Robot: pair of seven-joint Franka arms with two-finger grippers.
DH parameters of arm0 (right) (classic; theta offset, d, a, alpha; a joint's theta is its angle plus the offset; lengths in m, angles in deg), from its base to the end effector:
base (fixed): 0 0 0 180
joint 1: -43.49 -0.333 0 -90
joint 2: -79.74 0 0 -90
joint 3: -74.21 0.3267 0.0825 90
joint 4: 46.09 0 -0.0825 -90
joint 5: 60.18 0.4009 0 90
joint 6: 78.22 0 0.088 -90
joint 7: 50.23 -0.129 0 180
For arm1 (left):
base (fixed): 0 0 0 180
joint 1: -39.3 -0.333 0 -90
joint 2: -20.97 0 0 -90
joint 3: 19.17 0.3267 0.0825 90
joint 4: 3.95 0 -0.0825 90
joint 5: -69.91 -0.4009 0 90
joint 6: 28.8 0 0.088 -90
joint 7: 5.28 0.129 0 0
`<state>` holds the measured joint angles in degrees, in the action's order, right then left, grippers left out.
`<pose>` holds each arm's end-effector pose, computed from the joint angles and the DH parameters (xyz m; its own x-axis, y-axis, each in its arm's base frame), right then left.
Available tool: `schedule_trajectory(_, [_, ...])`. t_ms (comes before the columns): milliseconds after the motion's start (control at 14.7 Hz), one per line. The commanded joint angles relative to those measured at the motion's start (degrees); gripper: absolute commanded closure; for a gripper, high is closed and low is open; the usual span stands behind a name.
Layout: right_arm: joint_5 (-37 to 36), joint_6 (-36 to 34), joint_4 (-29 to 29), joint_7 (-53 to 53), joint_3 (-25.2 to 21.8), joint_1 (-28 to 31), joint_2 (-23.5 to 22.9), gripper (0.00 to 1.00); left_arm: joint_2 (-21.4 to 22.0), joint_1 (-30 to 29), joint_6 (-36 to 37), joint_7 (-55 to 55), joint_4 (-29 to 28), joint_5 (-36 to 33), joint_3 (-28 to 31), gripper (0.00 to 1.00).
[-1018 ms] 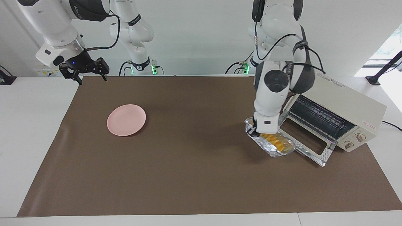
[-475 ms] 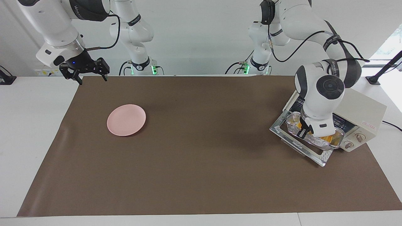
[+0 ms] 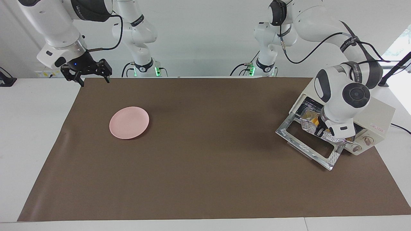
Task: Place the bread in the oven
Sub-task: 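Carry the tray with the left gripper into the open toaster oven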
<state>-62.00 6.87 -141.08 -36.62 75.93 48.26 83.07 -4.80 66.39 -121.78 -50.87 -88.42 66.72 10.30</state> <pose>0.5382 -0.0326 0.5966 0.9763 0.1806 -0.1191 0.1826 -0.9832 0.0056 0.6634 -0.0123 0.4150 0.6914 0.7222 0.0204 0.6793 -0.6403 -0.3585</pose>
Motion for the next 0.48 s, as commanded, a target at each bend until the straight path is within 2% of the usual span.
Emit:
schedule_trajectory(0, [-0.8, -0.5, -0.4, 1.2, 0.5, 0.6, 0.5, 0.0, 1.3, 0.7, 2.4, 0.8, -0.3, -1.2, 0.8, 1.0])
schedule_trajectory(407, [-0.8, -0.5, -0.4, 1.2, 0.5, 0.6, 0.5, 0.0, 3.7, 0.7, 1.2, 5.2, -6.9, -1.9, 0.8, 1.0])
